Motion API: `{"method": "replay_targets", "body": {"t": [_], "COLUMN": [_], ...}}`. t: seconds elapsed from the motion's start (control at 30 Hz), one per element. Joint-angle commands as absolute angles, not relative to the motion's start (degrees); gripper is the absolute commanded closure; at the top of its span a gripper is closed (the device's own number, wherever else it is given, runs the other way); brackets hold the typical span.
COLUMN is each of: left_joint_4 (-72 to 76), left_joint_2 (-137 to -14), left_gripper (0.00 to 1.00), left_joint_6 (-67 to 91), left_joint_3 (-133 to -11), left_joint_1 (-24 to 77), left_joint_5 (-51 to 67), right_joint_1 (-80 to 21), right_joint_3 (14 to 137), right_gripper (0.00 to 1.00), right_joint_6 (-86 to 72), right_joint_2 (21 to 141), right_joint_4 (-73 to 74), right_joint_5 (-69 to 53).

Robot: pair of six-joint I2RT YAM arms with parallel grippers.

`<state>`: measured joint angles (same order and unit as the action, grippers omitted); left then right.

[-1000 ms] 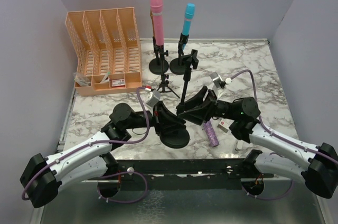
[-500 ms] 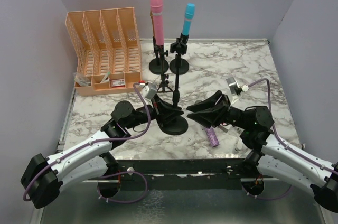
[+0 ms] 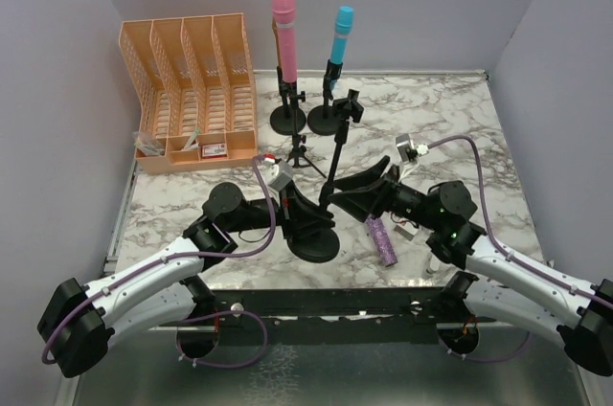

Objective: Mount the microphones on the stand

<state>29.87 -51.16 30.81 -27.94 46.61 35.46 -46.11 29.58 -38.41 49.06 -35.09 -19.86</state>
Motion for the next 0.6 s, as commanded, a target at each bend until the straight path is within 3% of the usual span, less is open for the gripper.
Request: {"method": "replay_targets", "body": {"t": [0.0,0.13,0.23,0.3,0.57], "left_joint_4": [32.9,33.0,33.1,33.0,25.9], "left_joint_2": [-49.6,-50.4,-50.9,-51.3,-51.7], "left_gripper": [1.0,1.0,1.0,1.0,1.0], "left_joint_6": [30.7,30.6,30.1,29.7,26.4], "left_joint_3": [-31.1,-31.9,-32.1,-32.1,-33.0], "left_joint_1": [46.8,46.9,46.9,47.0,47.0], "left_joint_5": [42.0,44.2,43.6,41.0,13.7], "right_joint_1": [-46.2,-46.3,-46.3,-46.4,-47.5], "right_joint_3": [33.4,35.5,36.6,37.1,40.2], "right_gripper": [0.47,0.57,0.87,0.97,0.99], "right_joint_6": [-35.8,-34.6,-33.7,-34.2,-30.9], "right_joint_2": [51.1,54.6,57.9,59.8,62.3], "right_joint_4": [-37.9,-35.4,-36.0,-36.6,-28.6], "right_joint_5": [-27.3,-26.6,-25.7,-24.8,-8.6]}}
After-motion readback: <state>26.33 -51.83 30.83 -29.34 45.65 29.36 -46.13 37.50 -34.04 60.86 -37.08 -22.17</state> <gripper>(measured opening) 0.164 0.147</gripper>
